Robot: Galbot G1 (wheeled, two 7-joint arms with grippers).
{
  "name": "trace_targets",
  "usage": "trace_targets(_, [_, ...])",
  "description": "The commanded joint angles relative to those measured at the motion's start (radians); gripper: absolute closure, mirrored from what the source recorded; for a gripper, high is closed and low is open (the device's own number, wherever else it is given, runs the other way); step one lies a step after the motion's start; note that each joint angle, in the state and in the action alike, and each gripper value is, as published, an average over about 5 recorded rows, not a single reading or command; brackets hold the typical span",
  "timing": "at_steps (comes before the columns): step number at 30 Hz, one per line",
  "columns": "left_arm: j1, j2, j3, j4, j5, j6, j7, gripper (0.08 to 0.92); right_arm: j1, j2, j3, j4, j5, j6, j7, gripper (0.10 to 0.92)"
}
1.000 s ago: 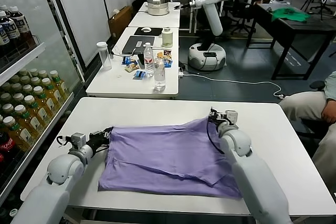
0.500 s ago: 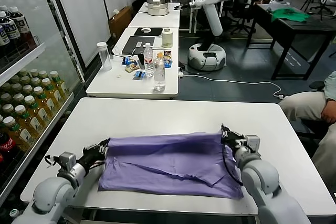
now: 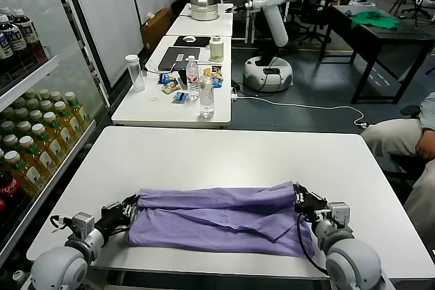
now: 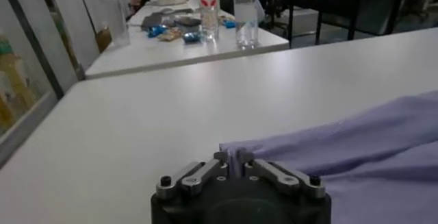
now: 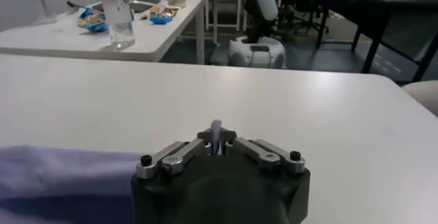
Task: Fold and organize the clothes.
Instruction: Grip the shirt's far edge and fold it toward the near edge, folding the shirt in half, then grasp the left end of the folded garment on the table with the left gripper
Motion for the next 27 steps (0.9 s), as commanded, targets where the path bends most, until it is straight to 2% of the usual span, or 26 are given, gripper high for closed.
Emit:
trace_targets(1, [0.042,-0.018,-0.016,-0.121,-0.068,0.017,-0.167,0.668,-0.101,-0.004,0.044,0.133,-0.039,-0.003,0.001,0.654])
trace_targets(8, [0.021,-0.108,0.139,-0.085,-0.097,0.072,-0.324,0.469,-0.116,0.020,0.012,0.136,-0.091,-0.003,-0.004,0.446])
trace_targets(15, [-0.042,-0.156,0.207,0.000,-0.097,0.073,-0.385,0.270,-0.133,0.028,0.013,0.141,-0.103,-0.003,-0.005,0.253])
trace_targets(20, [-0.053,-0.163,0.222,0.023,-0.066,0.086,-0.445,0.184,-0.139,0.038,0.011,0.138,-0.114,-0.003,-0.006,0.205])
trace_targets(27, [-0.031,-0.165,0.225,-0.005,-0.149,0.088,-0.461,0.194,-0.138,0.050,0.005,0.131,-0.122,-0.003,-0.008,0.203])
